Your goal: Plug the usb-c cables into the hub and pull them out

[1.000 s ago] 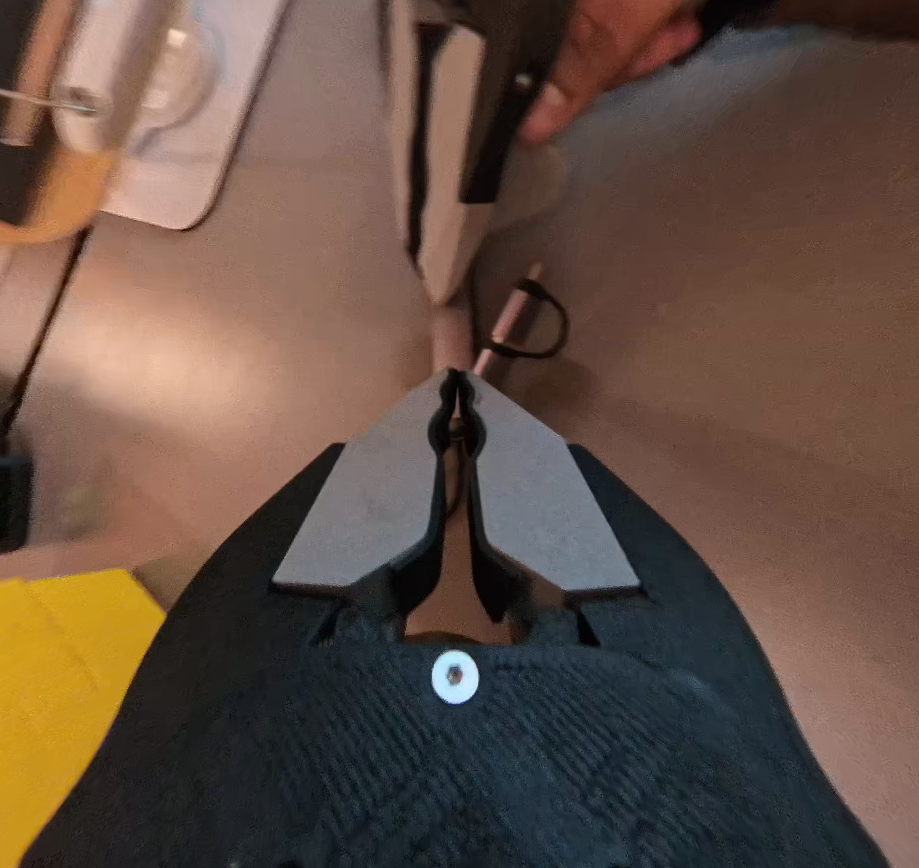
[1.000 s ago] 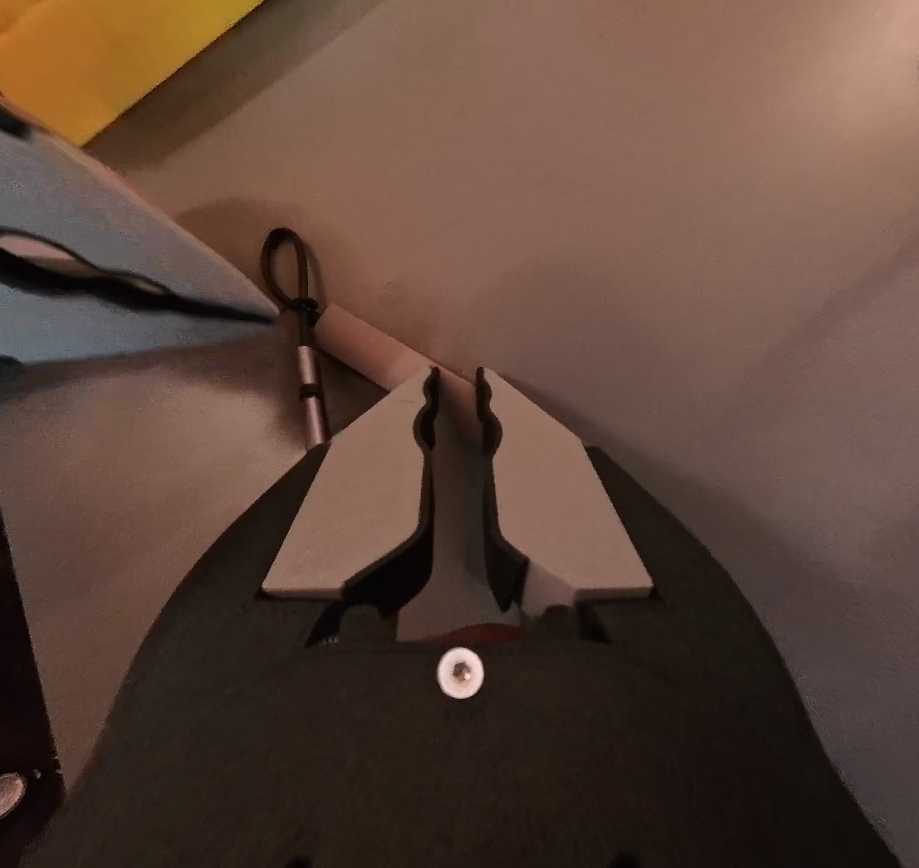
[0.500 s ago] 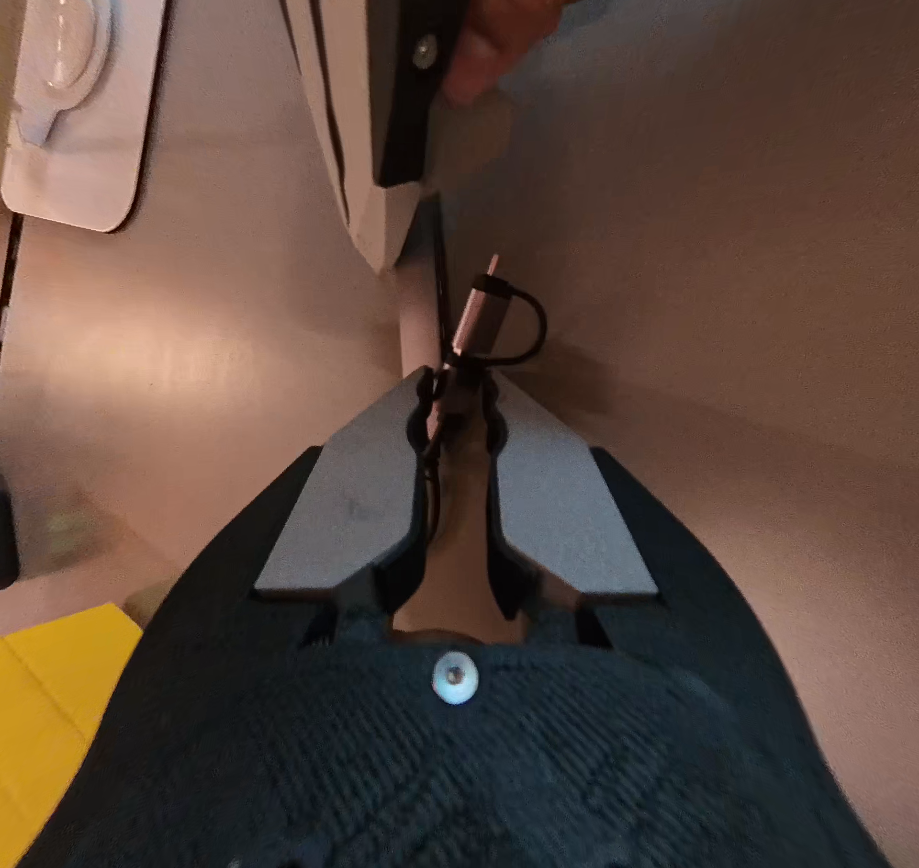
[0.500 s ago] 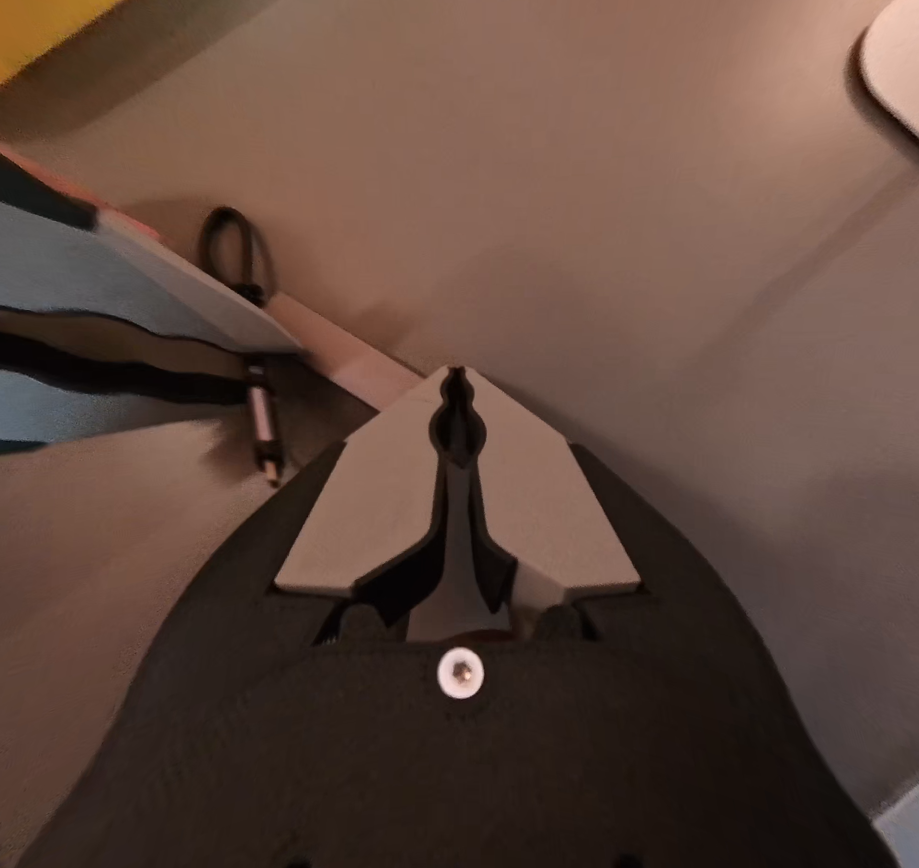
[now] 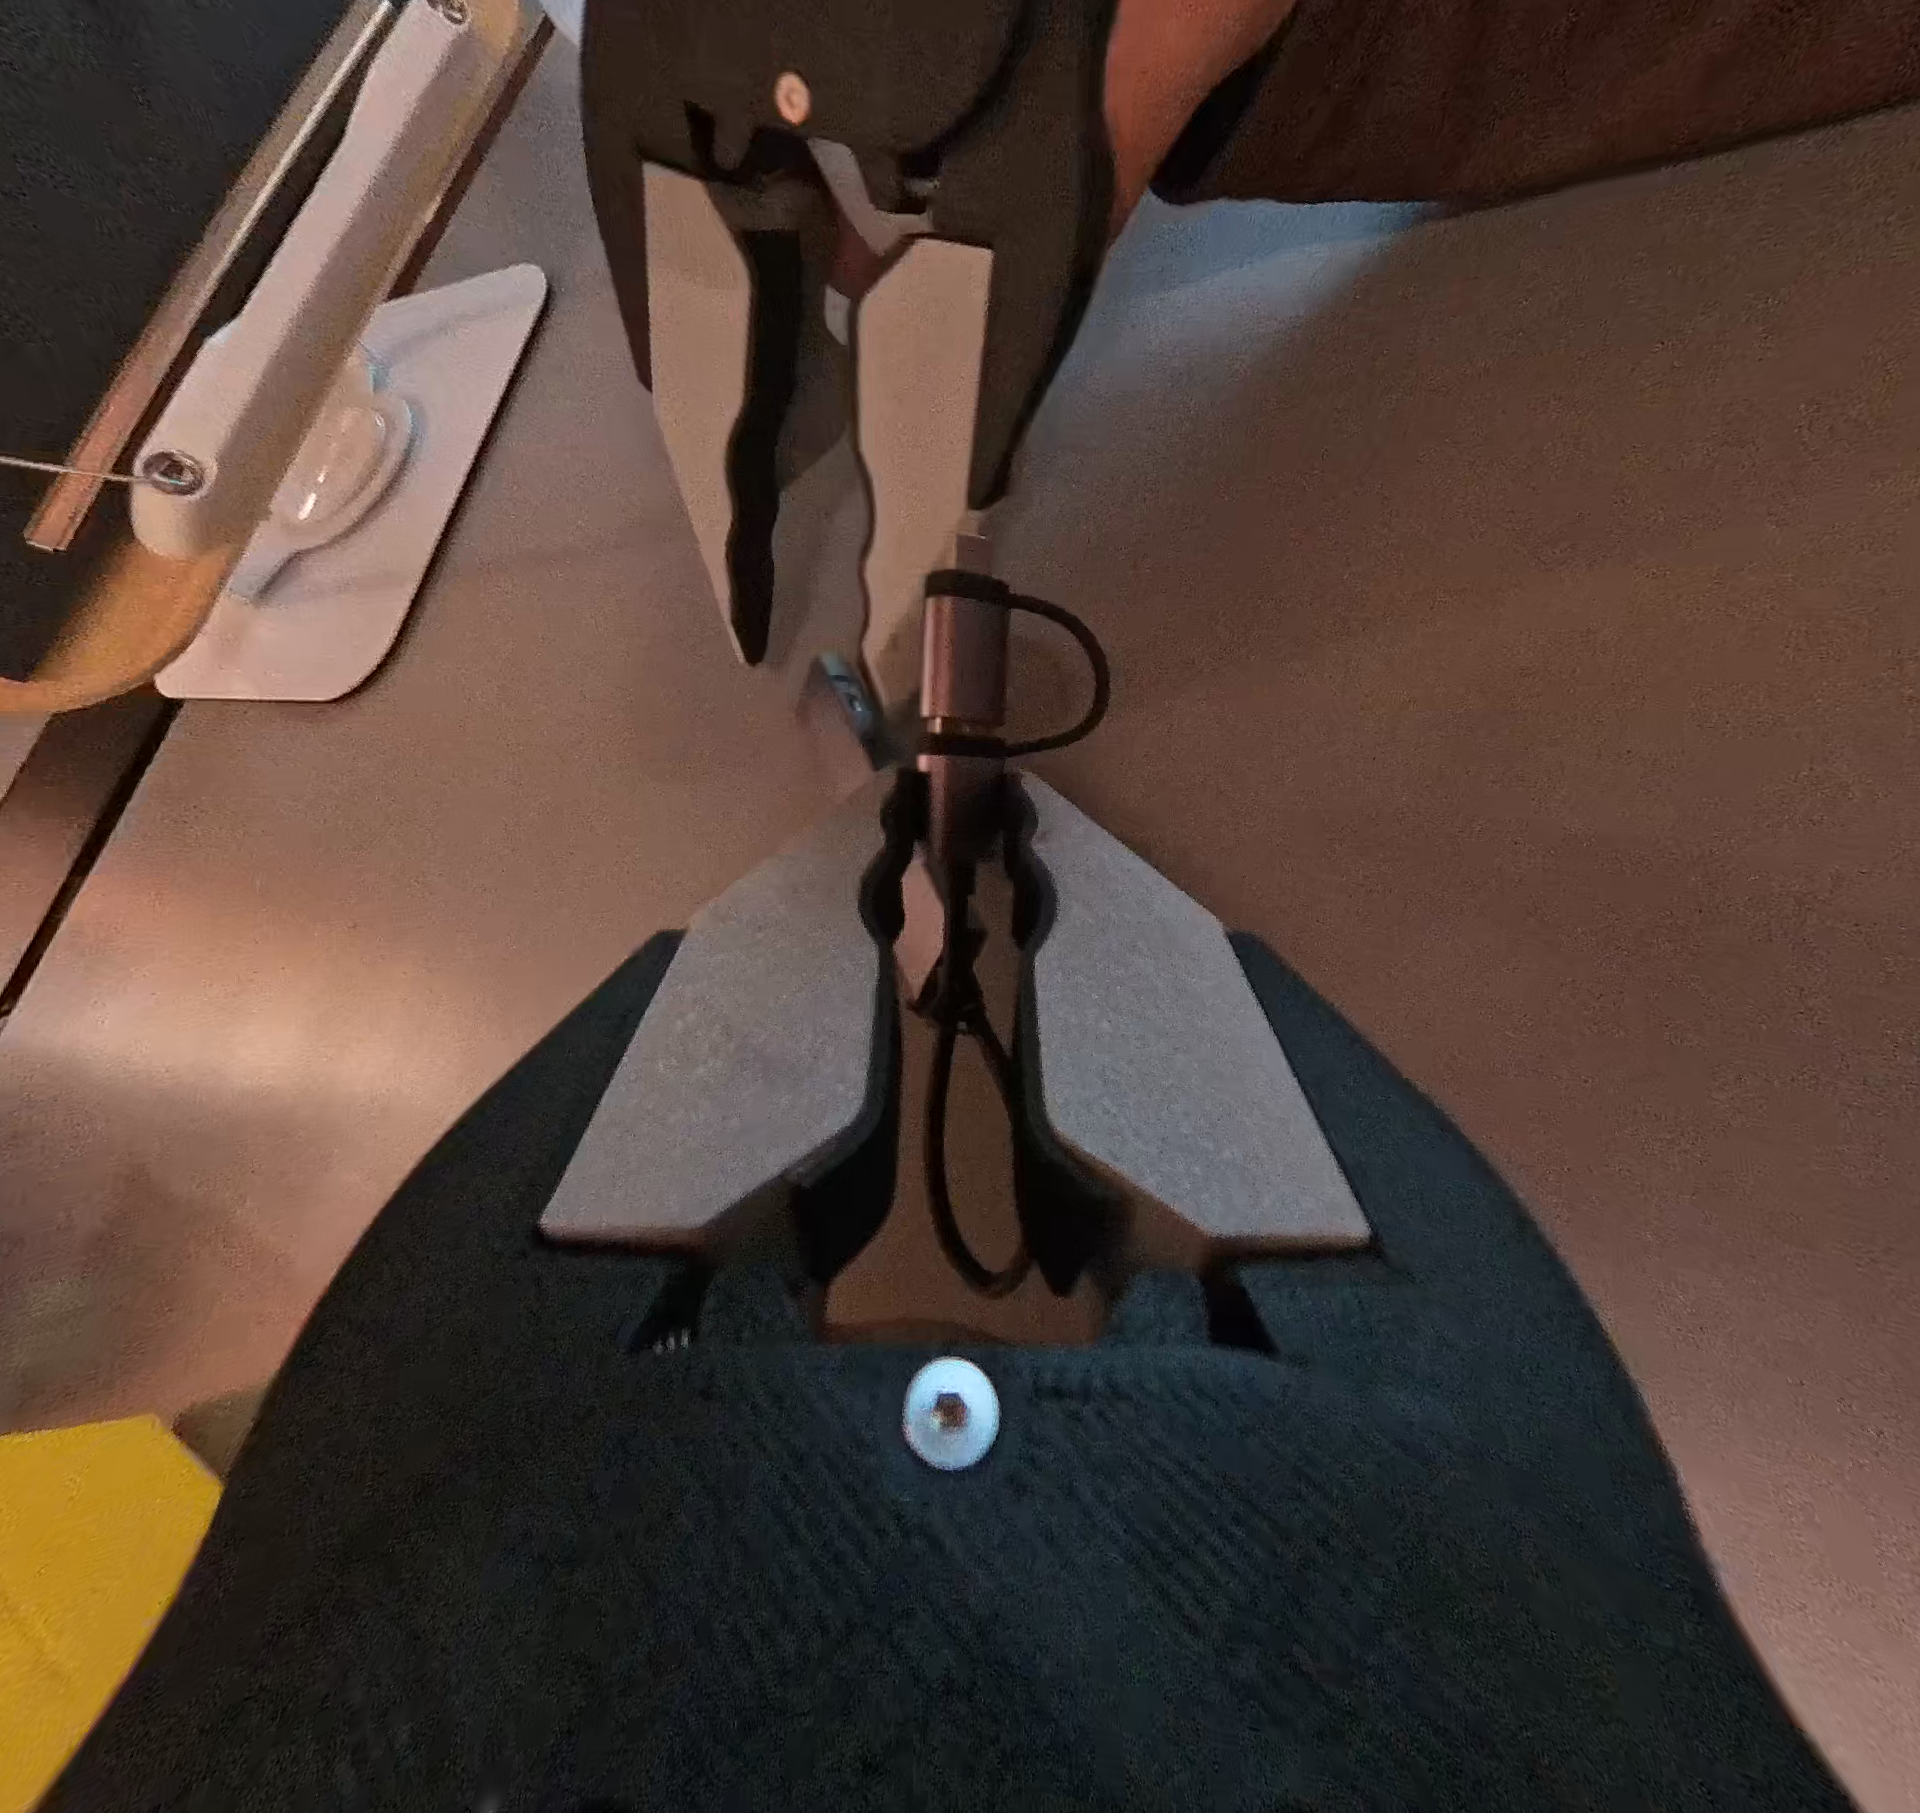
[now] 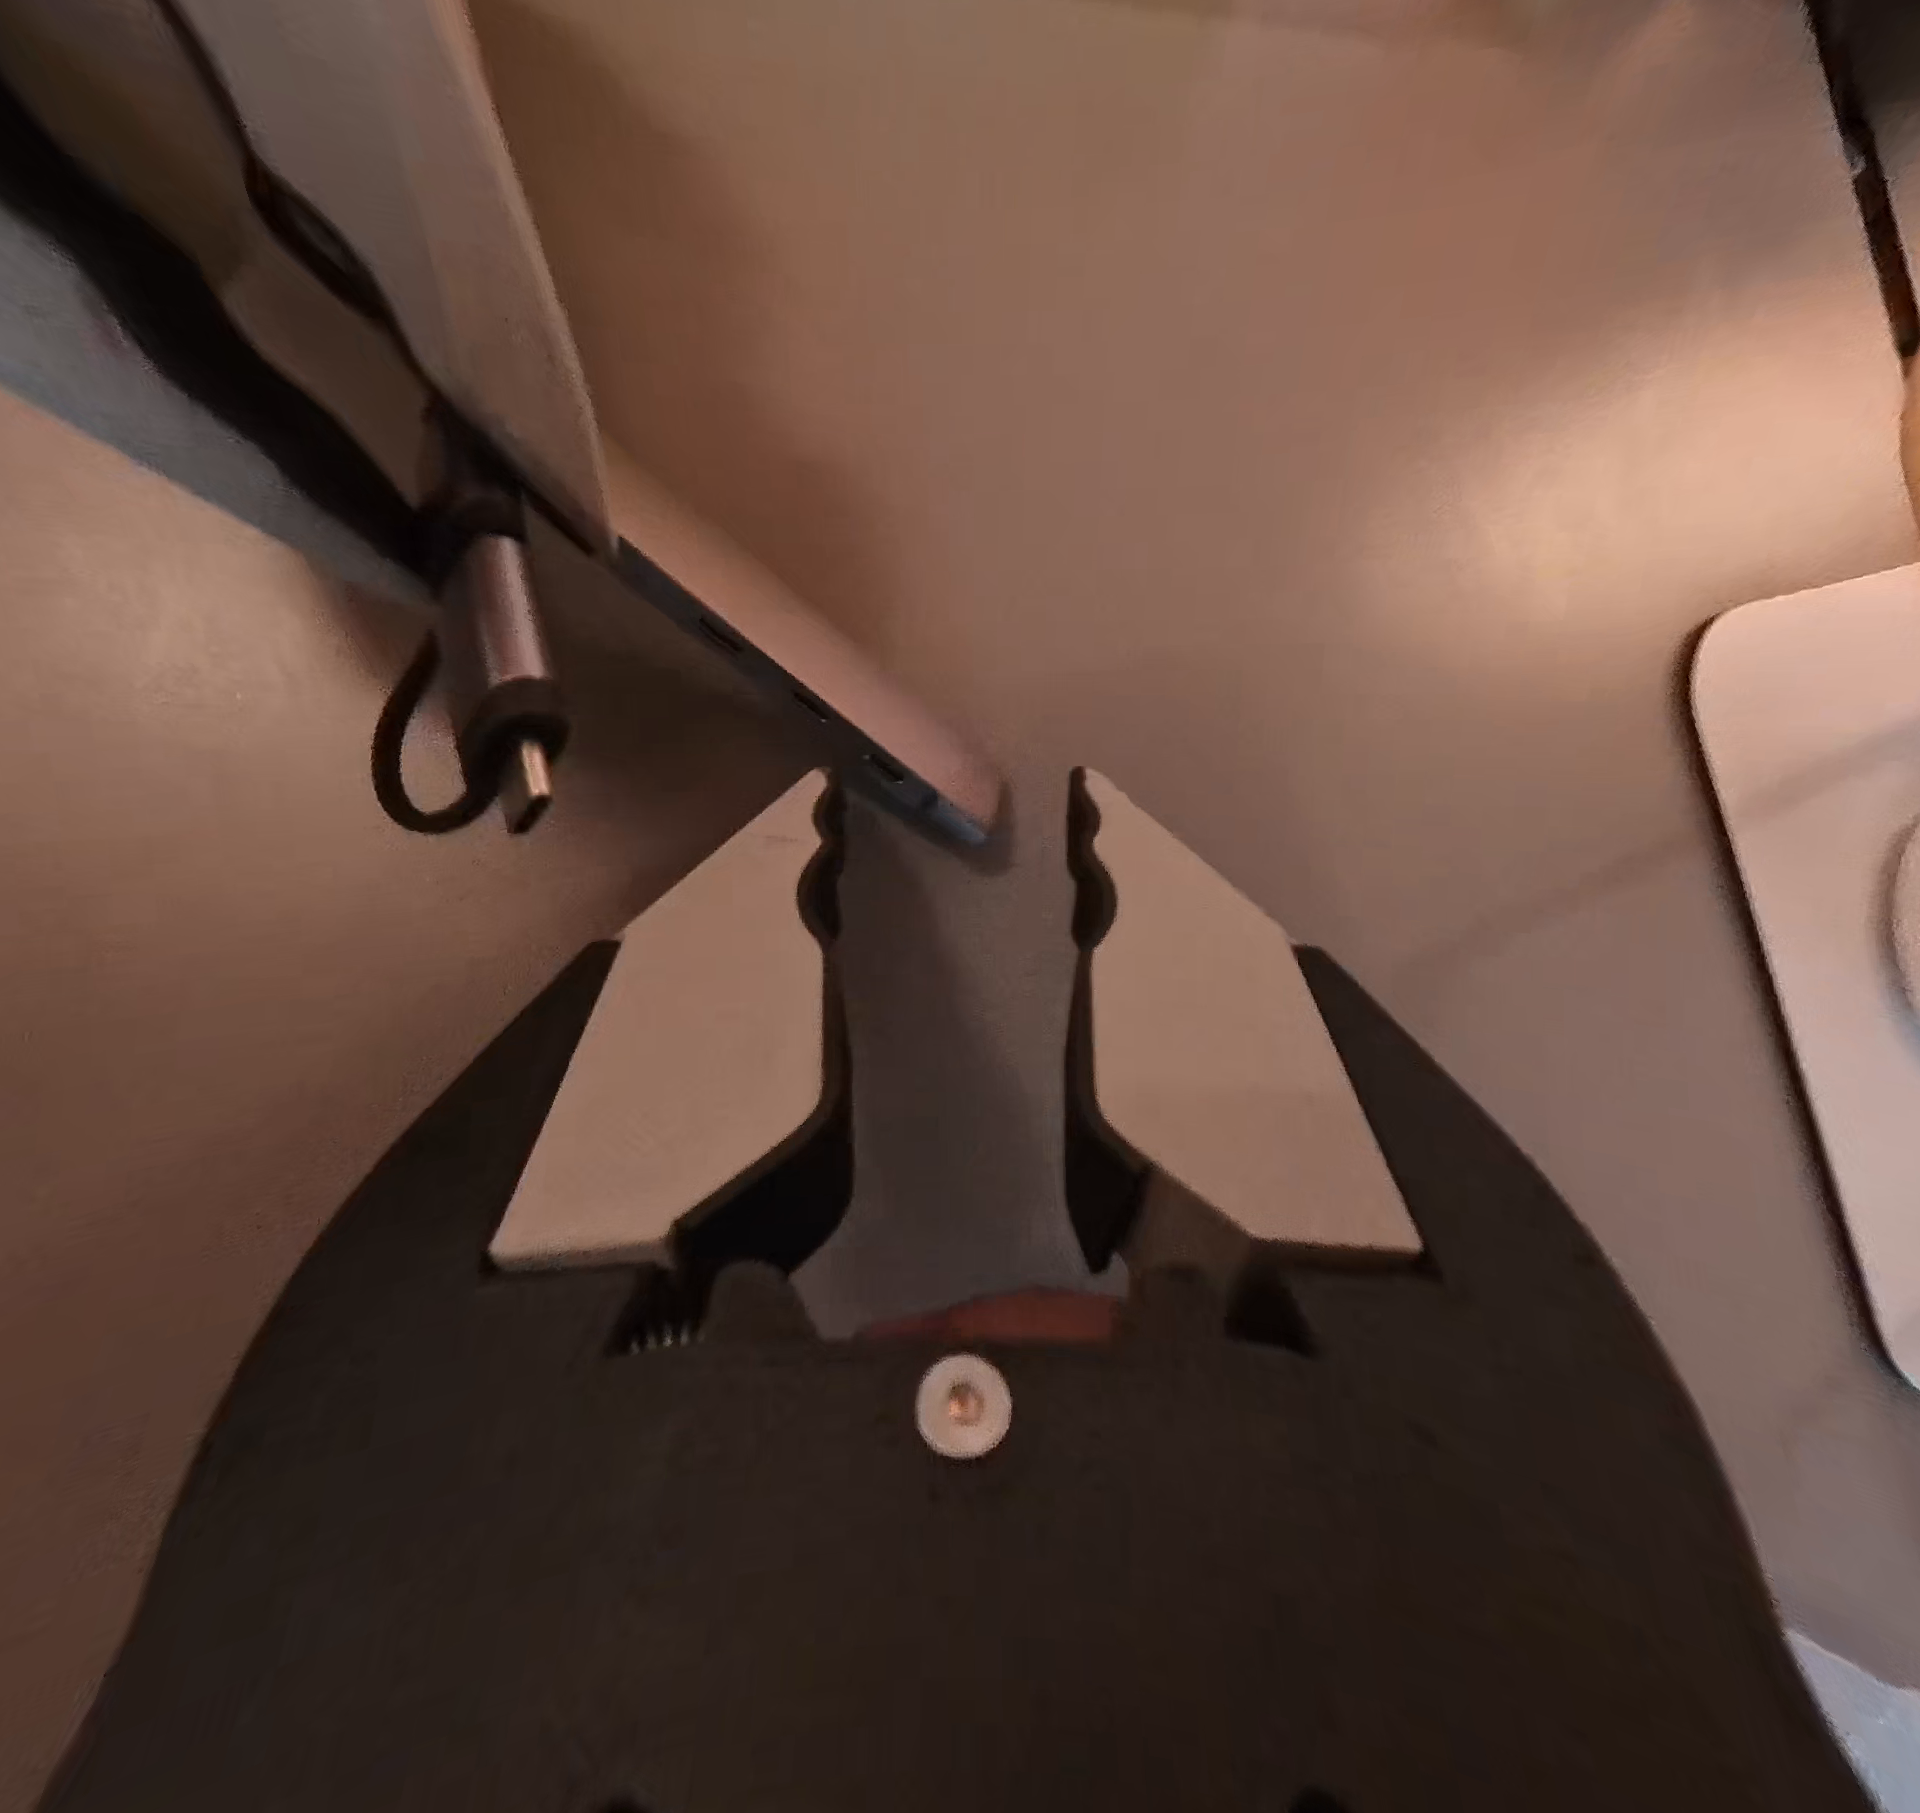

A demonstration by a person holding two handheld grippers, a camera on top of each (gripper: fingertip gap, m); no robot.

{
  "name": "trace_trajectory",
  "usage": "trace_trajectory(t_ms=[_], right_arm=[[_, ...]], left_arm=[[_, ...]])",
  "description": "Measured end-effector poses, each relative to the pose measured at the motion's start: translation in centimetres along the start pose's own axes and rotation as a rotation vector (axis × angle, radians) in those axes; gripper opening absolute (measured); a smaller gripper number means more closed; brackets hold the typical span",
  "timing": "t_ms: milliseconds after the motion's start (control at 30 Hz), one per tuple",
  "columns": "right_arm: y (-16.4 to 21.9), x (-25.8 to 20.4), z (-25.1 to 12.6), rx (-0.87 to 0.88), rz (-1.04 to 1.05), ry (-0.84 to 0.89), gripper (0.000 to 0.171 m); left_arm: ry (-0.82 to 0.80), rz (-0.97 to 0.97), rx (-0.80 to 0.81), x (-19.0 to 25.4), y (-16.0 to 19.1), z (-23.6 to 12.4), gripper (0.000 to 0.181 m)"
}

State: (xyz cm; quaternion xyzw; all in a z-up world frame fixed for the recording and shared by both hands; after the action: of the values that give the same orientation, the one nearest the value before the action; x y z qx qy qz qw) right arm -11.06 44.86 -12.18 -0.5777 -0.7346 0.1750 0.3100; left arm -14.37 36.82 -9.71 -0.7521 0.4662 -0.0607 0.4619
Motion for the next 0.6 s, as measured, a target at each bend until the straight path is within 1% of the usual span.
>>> trace_trajectory(t_ms=[100,167,200,233,267,333,367,467,533,600], right_arm=[[-0.4,-0.8,-0.3,0.051,-0.039,-0.04,0.056],[-1.2,-1.6,-0.6,0.109,-0.085,-0.066,0.061],[-1.6,-2.1,-0.8,0.137,-0.113,-0.081,0.061],[-1.9,-2.6,-0.9,0.161,-0.139,-0.091,0.059],[-2.2,-3.1,-0.9,0.178,-0.16,-0.097,0.053],[-2.5,-3.9,-0.6,0.19,-0.185,-0.118,0.032],[-2.5,-4.3,-0.3,0.185,-0.192,-0.137,0.014],[-2.4,-4.7,-0.3,0.181,-0.193,-0.178,0.008],[-2.4,-4.4,-0.7,0.182,-0.154,-0.201,0.006],[-2.0,-3.5,-0.9,0.17,-0.116,-0.181,0.006]], left_arm=[[0.038,-0.027,0.082,0.0,-0.6,-0.5,0.014],[0.068,-0.059,0.155,-0.1,-1.2,-1.1,0.014],[0.078,-0.078,0.194,-0.2,-1.5,-1.3,0.014],[0.085,-0.102,0.228,-0.4,-1.7,-1.6,0.014],[0.099,-0.124,0.261,-0.4,-1.8,-1.8,0.014],[0.115,-0.168,0.324,-0.7,-2.0,-2.3,0.014],[0.112,-0.188,0.341,-0.9,-2.1,-2.5,0.014],[0.082,-0.248,0.36,-1.7,-1.9,-3.0,0.014],[0.045,-0.306,0.313,-2.5,-1.3,-3.3,0.016],[-0.002,-0.312,0.282,-2.9,-1.1,-4.1,0.019]])
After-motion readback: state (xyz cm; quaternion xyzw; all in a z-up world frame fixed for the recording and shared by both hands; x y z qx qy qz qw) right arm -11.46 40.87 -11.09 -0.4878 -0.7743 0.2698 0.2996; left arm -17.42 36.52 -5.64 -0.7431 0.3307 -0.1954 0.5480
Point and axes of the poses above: each gripper's, where its closed fingertips meet, z out along the fingers, y out of its underside, x = y × z across the jaws, the point moved 3 cm from there along -z, back along the fingers, and after that the axes turned 1 degree about y, right-handed, at the moved point
